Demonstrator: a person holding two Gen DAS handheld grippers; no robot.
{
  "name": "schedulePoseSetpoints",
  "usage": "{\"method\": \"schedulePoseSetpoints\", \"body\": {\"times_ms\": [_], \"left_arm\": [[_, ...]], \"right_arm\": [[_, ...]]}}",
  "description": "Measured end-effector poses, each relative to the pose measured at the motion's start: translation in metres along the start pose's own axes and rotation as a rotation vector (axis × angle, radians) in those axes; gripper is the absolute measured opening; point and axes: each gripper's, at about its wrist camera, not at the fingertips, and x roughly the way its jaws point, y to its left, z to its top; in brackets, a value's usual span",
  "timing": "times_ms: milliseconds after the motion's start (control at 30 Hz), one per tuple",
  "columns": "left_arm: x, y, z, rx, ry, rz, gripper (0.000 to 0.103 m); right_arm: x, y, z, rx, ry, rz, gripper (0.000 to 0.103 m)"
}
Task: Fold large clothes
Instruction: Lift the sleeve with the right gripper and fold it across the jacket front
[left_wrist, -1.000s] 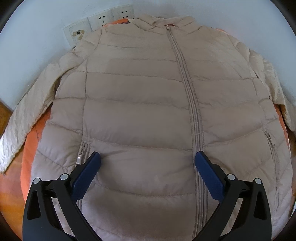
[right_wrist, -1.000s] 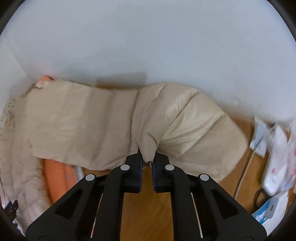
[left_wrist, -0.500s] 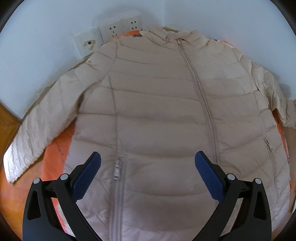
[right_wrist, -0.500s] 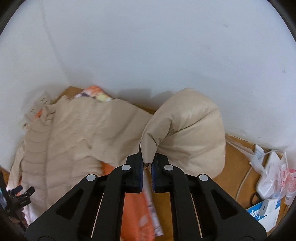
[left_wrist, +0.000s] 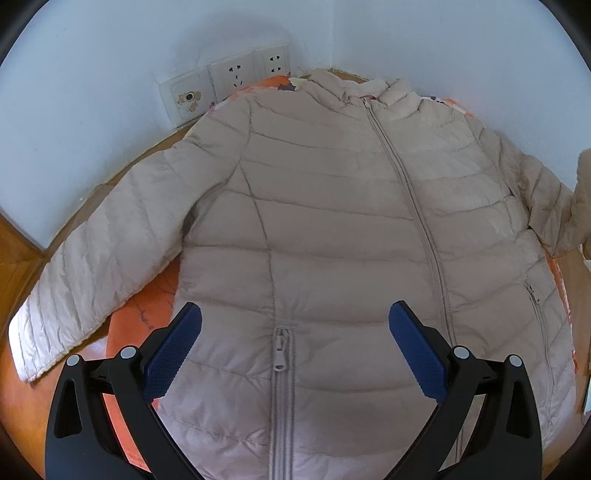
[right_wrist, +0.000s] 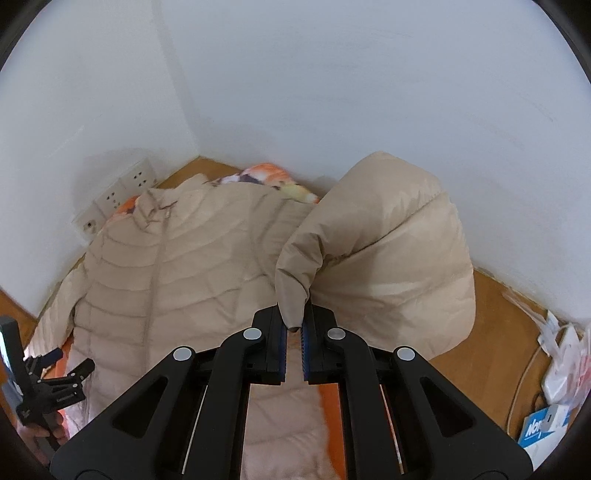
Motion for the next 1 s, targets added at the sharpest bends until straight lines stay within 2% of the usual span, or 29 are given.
{"method": "schedulePoseSetpoints", "body": {"times_ms": [333,667,767,1000], "left_arm": [[0.004,0.015,0.003,0.004,0.000,-0.013,0.098],[0.006,0.033,-0.002,-0.019,0.007,-0.017,0.098],[0.008,0.041,-0.007,-0.037,0.021,-0.008,0.098],[0.007,0.072,-0.022,-0.110,0.036,0.004,0.098]], "right_arm": [[0.035,0.056,0.006,-0.031,0.047,0.043,0.007],[0.071,0.131,0.008,-0.137,0.092,0.144,0.007],[0.093,0.156,0.003,-0.186,0.130,0.169,0.007],[0.140,0.192,-0.013,-0.254,0.218,0.151,0.007]]}}
